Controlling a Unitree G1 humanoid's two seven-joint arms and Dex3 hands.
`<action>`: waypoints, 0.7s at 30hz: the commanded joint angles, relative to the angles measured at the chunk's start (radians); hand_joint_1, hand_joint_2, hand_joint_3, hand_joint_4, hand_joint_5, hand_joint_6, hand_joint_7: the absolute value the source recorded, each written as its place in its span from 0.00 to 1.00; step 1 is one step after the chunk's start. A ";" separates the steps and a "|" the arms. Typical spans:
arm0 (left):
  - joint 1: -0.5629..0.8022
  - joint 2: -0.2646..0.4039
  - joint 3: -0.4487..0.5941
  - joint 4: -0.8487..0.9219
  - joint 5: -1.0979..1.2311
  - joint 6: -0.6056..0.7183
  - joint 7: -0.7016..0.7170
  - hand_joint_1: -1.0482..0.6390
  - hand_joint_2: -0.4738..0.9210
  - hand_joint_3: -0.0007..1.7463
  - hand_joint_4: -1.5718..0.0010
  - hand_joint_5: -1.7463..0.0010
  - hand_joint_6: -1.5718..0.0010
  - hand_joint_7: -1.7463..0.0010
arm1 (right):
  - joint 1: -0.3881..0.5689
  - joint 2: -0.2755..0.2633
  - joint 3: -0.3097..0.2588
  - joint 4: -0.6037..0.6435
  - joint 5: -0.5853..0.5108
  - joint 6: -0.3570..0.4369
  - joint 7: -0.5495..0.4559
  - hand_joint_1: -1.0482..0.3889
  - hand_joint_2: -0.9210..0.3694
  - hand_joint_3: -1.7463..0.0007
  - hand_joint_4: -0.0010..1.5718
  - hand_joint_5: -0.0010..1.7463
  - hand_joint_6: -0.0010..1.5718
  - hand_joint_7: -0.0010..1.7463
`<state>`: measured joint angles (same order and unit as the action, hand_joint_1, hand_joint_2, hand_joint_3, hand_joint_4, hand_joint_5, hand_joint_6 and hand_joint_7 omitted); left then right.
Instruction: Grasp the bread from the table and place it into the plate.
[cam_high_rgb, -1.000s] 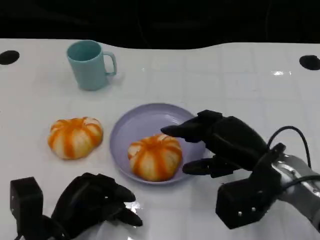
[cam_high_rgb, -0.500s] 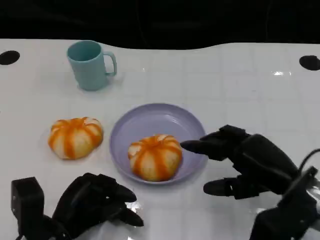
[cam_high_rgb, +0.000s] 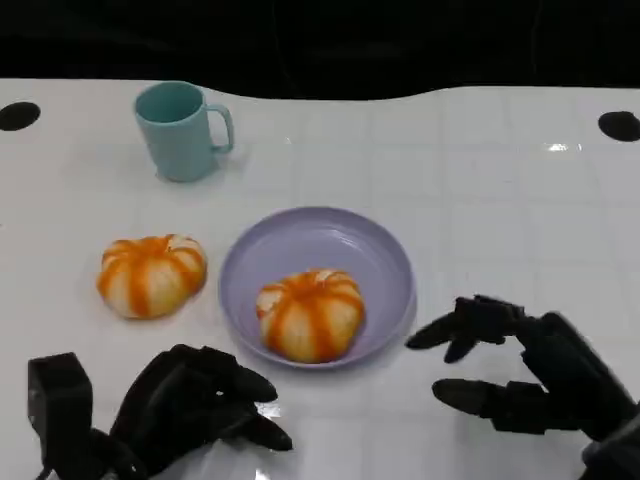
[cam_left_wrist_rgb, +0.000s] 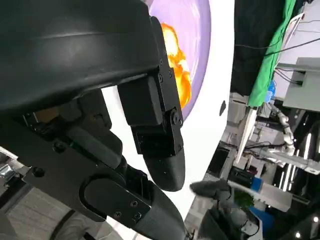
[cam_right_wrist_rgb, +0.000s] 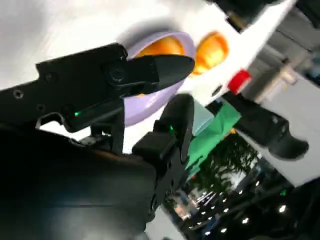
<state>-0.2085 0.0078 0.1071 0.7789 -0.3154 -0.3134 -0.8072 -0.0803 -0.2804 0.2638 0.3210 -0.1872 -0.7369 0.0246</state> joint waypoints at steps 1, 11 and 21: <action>0.004 0.007 0.002 0.014 0.011 -0.016 0.007 0.00 0.84 0.00 0.00 0.88 0.00 0.99 | 0.064 0.024 -0.037 -0.038 0.150 0.056 0.085 0.36 0.00 0.82 0.39 1.00 0.32 0.89; 0.010 0.005 0.004 0.007 0.005 -0.015 0.002 0.00 0.84 0.00 0.00 0.88 0.00 0.99 | 0.221 0.079 -0.097 -0.224 0.327 0.260 0.201 0.39 0.00 0.82 0.42 1.00 0.30 0.96; 0.019 0.008 0.006 -0.017 -0.005 0.008 -0.002 0.00 0.83 0.00 0.00 0.88 0.00 0.99 | 0.254 0.113 -0.137 -0.228 0.372 0.302 0.288 0.38 0.00 0.84 0.47 1.00 0.35 1.00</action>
<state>-0.2048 0.0017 0.1074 0.7754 -0.3158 -0.3140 -0.8068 0.1672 -0.1670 0.1429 0.0909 0.1663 -0.4549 0.2930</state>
